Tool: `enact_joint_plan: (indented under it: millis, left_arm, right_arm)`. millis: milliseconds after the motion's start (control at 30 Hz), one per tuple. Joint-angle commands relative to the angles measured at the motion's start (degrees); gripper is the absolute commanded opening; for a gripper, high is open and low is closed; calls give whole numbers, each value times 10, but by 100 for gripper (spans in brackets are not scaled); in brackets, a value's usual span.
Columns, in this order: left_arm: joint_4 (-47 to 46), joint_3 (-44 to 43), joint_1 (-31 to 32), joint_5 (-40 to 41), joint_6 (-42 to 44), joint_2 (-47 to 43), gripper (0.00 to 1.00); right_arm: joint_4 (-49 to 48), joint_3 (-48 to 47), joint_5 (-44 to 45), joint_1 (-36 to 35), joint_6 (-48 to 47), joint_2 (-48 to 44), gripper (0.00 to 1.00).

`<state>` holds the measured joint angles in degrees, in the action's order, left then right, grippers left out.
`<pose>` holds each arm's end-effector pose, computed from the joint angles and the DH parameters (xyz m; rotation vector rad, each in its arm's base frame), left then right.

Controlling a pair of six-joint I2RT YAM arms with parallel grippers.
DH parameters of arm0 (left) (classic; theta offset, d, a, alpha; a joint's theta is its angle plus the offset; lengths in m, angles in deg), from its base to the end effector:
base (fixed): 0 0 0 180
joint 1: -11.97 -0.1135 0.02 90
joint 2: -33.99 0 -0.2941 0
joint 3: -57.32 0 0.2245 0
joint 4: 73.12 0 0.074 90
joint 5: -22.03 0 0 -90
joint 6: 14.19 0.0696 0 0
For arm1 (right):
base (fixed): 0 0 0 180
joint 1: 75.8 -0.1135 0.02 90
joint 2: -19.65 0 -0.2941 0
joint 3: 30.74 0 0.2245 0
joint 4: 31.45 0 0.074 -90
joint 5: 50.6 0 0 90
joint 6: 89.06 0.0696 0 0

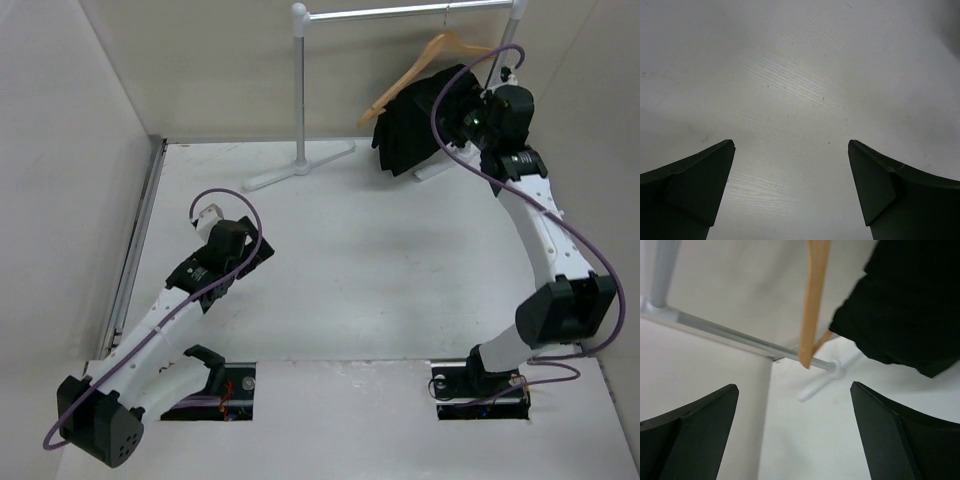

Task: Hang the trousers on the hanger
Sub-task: Reset both arms

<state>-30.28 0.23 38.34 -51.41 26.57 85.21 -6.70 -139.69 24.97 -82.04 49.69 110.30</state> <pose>0.1625 -0.0584 0.2811 -0.5958 2.1356 -0.4220 0.3729 0.0582 0.4622 0.4516 1.7090 0.9216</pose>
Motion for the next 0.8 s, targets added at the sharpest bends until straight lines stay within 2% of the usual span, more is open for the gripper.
enact_joint_plan:
  millis: [0,167,233,333,433,600,733,767]
  left_arm:
    - [-18,-43,0,-10,-2,33,100]
    - [-15,-64,3,-21,5,88,100]
    - [-14,-70,5,-26,6,111,100]
    - [-9,-82,11,-28,8,140,100]
    - [1,-92,15,-28,12,160,100]
    - [14,-105,19,-25,26,174,100]
    - [12,-98,15,-23,34,165,100]
    - [13,-96,14,-24,34,163,100]
  right_arm:
    - [75,68,87,-2,-84,-77,100]
    - [231,186,263,-5,-148,-155,100]
    - [280,236,293,-8,-149,-174,100]
    - [293,313,308,-15,-146,-216,100]
    - [267,390,353,-50,-131,-282,100]
    - [225,462,317,-64,-99,-370,100]
    - [216,497,280,-41,-86,-383,100]
    - [215,502,277,-37,-86,-384,89]
